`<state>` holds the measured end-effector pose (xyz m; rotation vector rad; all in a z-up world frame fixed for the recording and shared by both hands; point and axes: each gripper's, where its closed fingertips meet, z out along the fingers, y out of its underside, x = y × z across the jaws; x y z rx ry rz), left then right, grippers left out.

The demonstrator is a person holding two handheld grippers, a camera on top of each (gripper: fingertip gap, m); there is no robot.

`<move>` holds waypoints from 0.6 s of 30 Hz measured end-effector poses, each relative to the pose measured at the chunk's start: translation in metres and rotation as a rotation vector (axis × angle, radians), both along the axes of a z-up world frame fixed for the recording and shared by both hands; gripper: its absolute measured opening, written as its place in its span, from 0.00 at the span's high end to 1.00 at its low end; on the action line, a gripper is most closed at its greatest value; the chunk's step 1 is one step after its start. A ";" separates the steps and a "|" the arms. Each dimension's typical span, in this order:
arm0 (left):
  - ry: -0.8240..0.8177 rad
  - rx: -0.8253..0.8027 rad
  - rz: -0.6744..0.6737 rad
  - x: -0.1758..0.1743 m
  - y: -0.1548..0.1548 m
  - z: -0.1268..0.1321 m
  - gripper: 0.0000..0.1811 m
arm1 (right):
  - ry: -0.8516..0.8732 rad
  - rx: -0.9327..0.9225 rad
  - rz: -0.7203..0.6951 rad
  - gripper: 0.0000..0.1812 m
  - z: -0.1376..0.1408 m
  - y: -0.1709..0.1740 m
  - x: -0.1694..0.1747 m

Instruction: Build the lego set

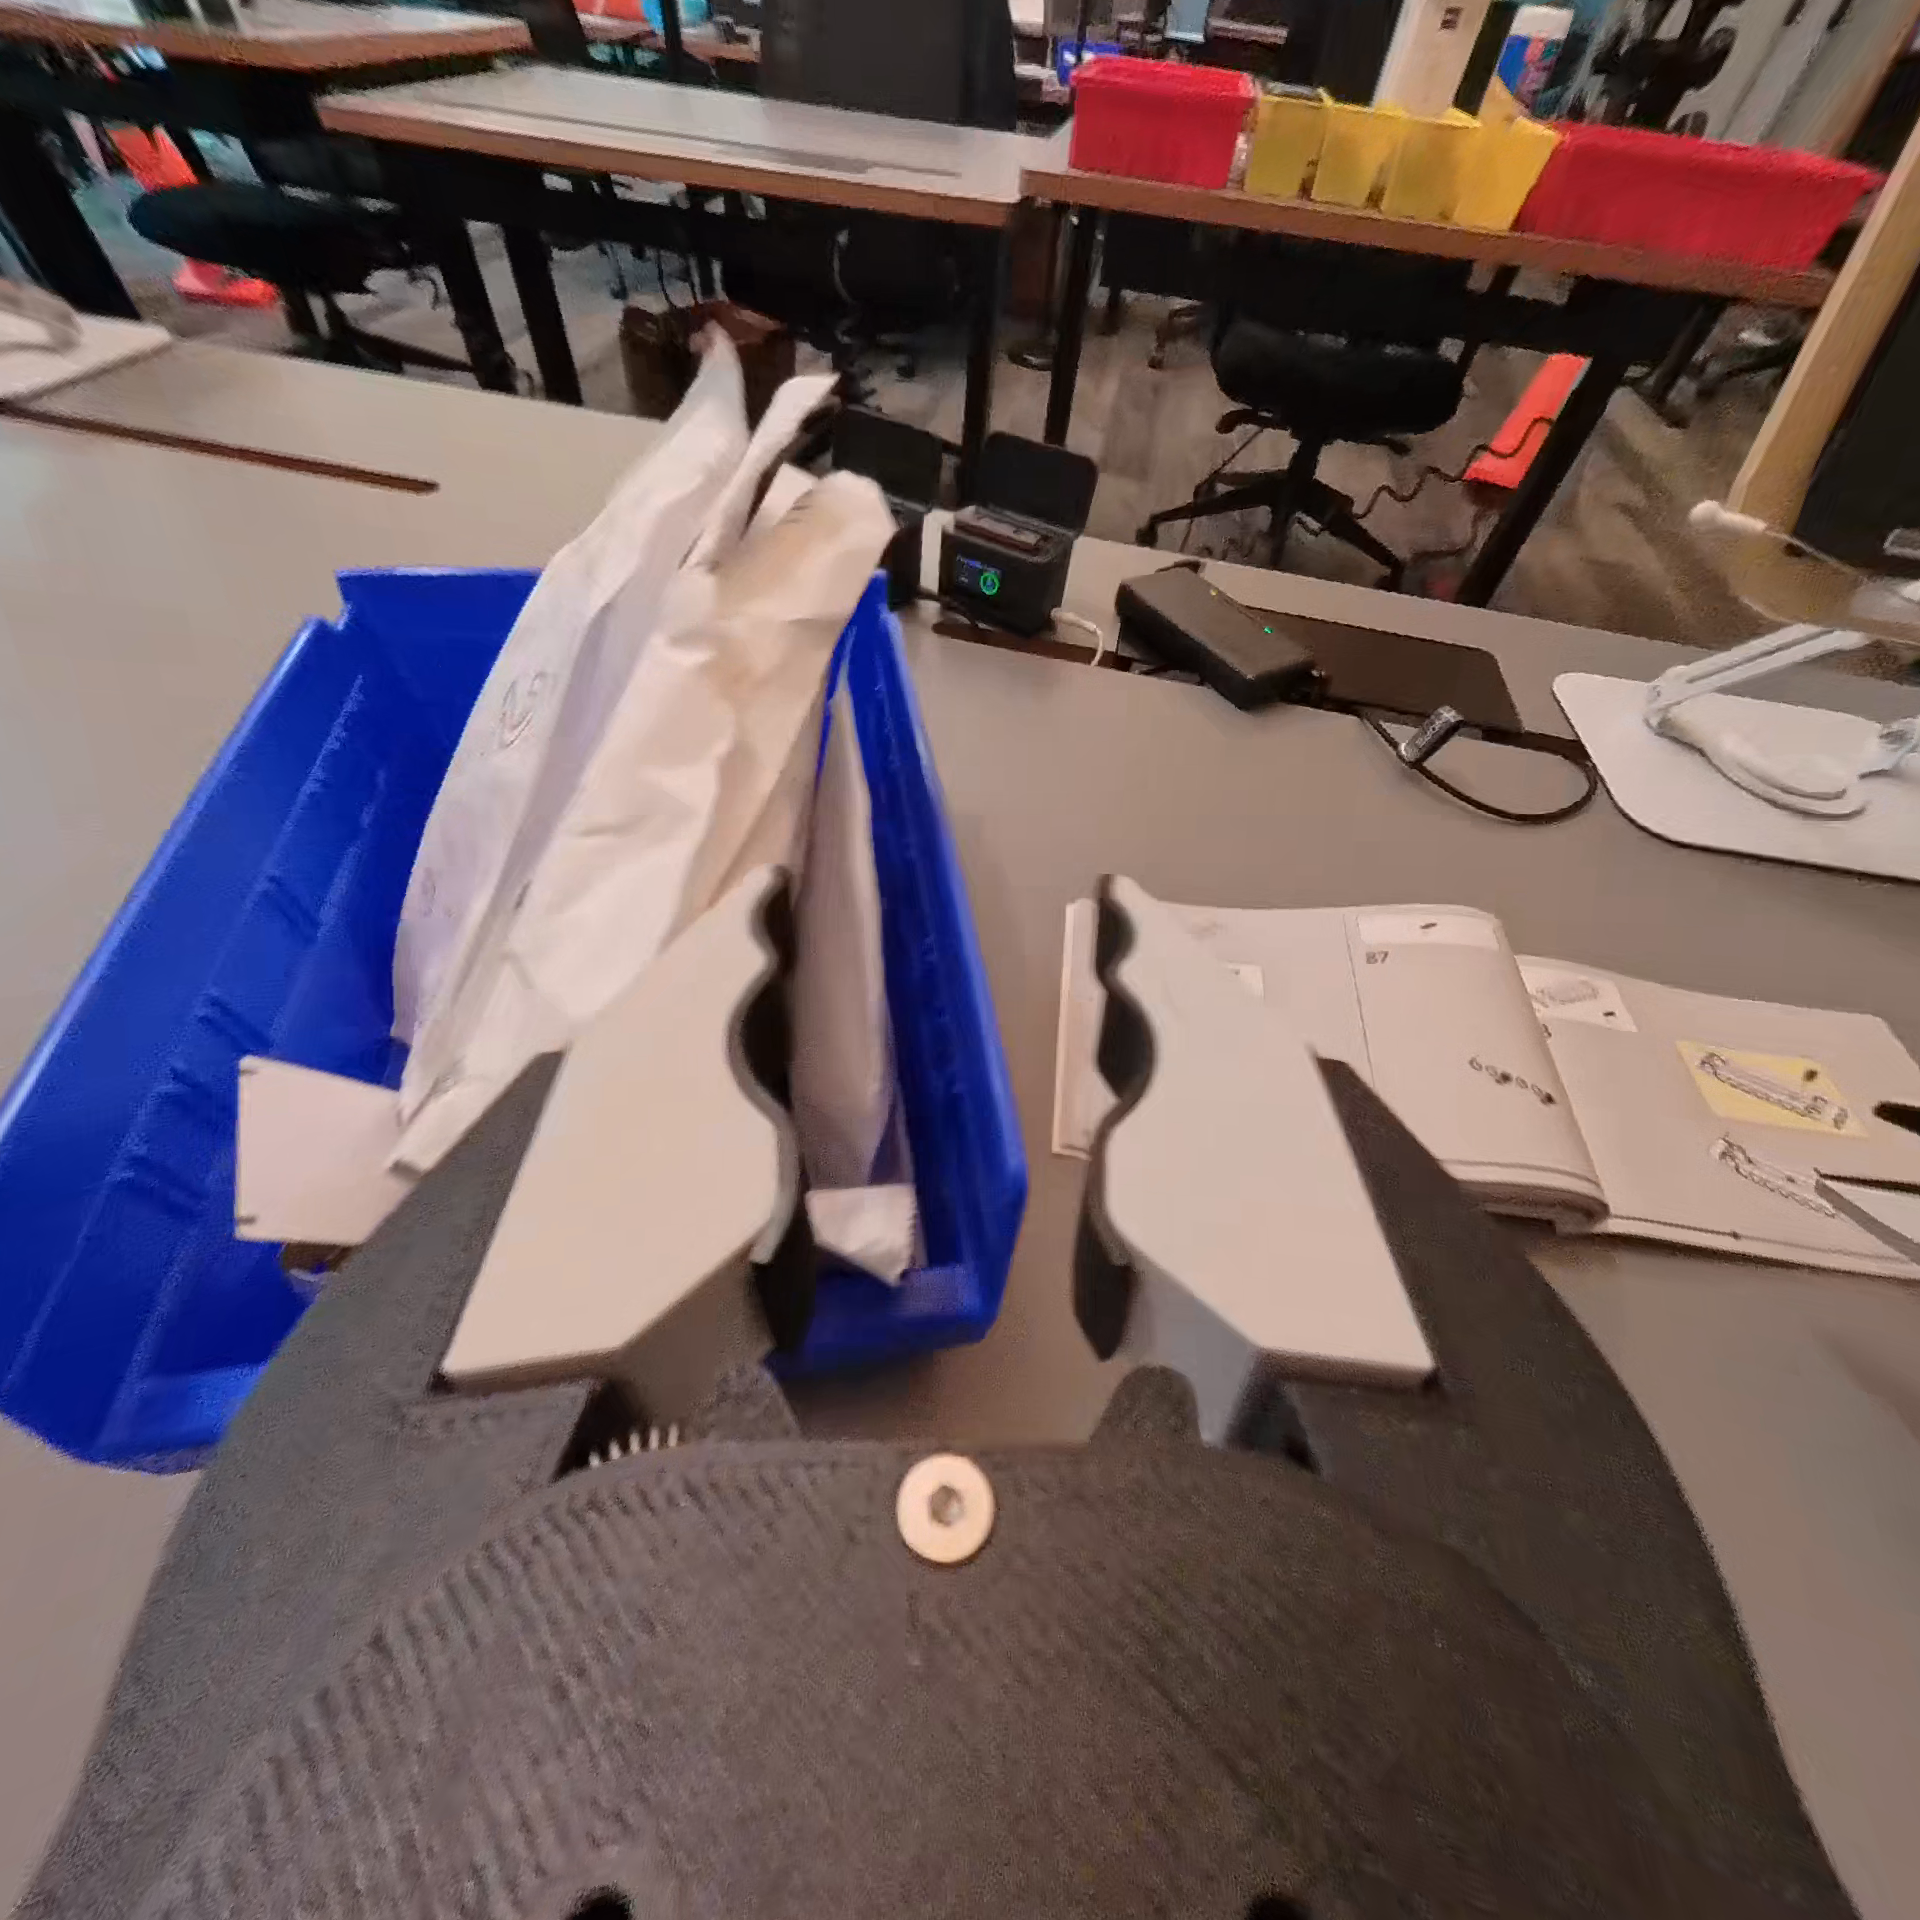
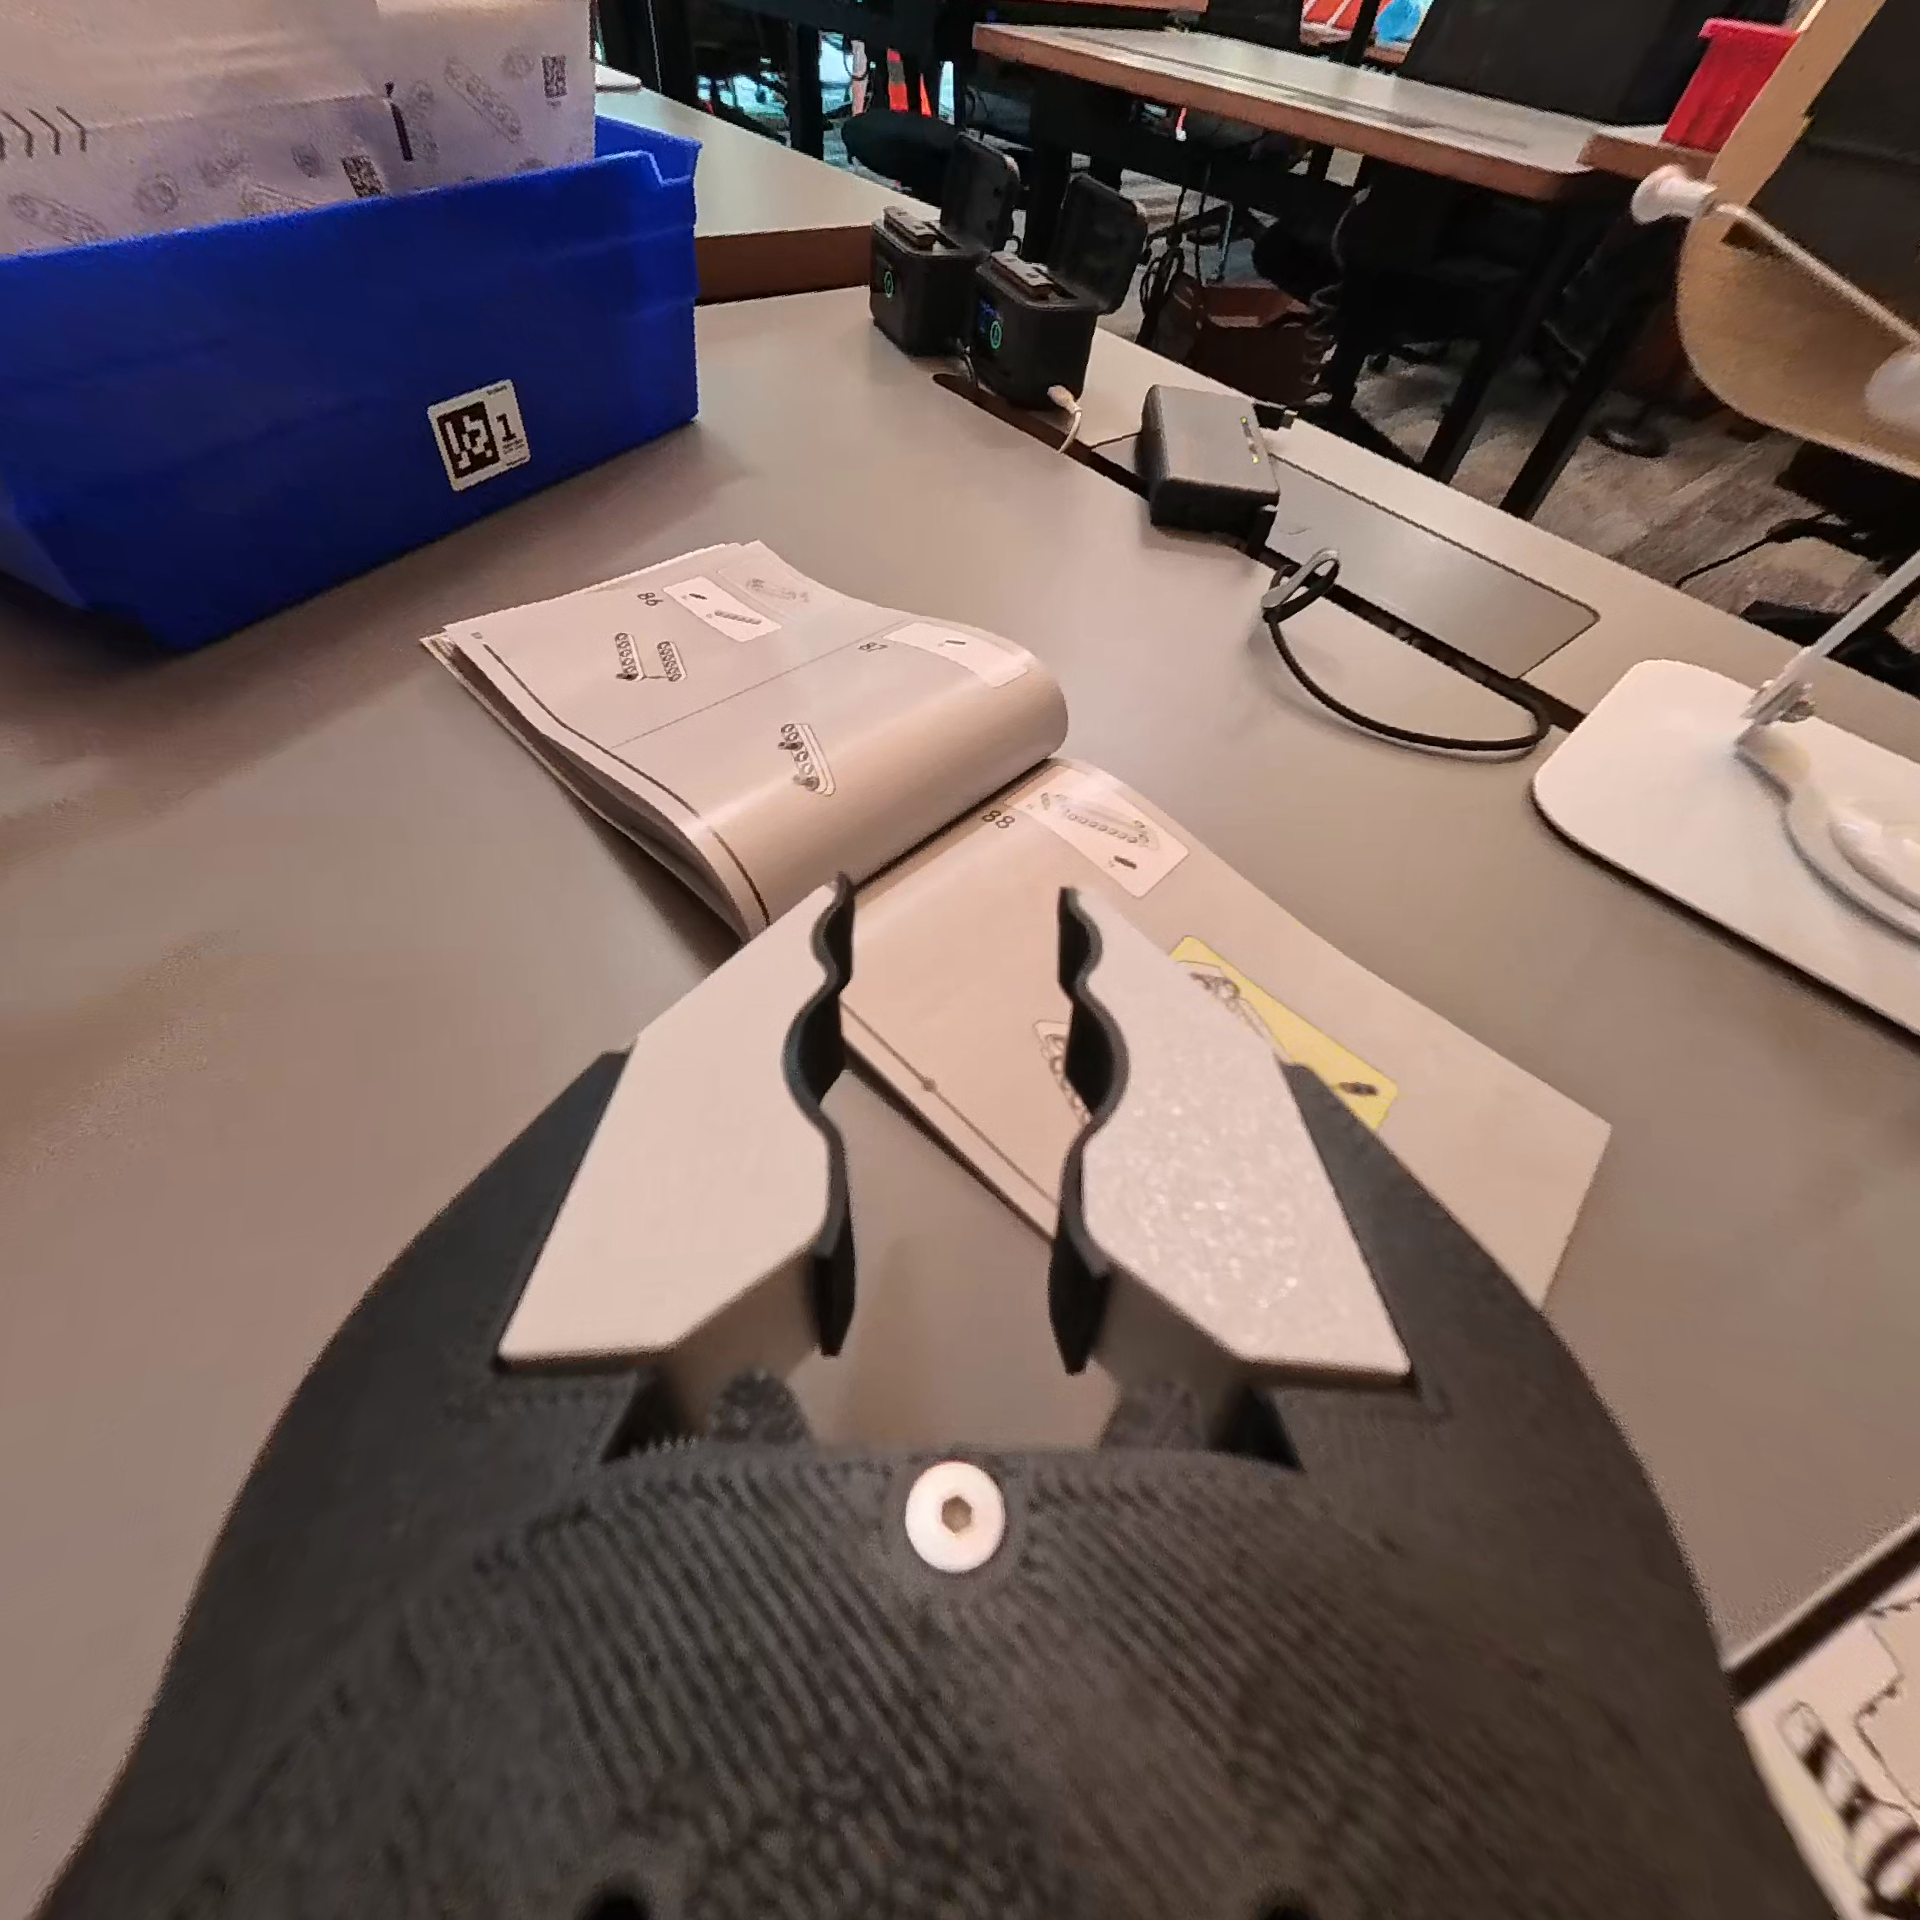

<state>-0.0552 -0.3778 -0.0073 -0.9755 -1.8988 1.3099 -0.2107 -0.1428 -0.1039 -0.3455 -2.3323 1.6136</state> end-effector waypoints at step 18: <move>-0.159 0.142 0.037 0.035 -0.030 -0.043 0.87 | -0.003 0.013 0.015 0.79 -0.004 -0.002 0.003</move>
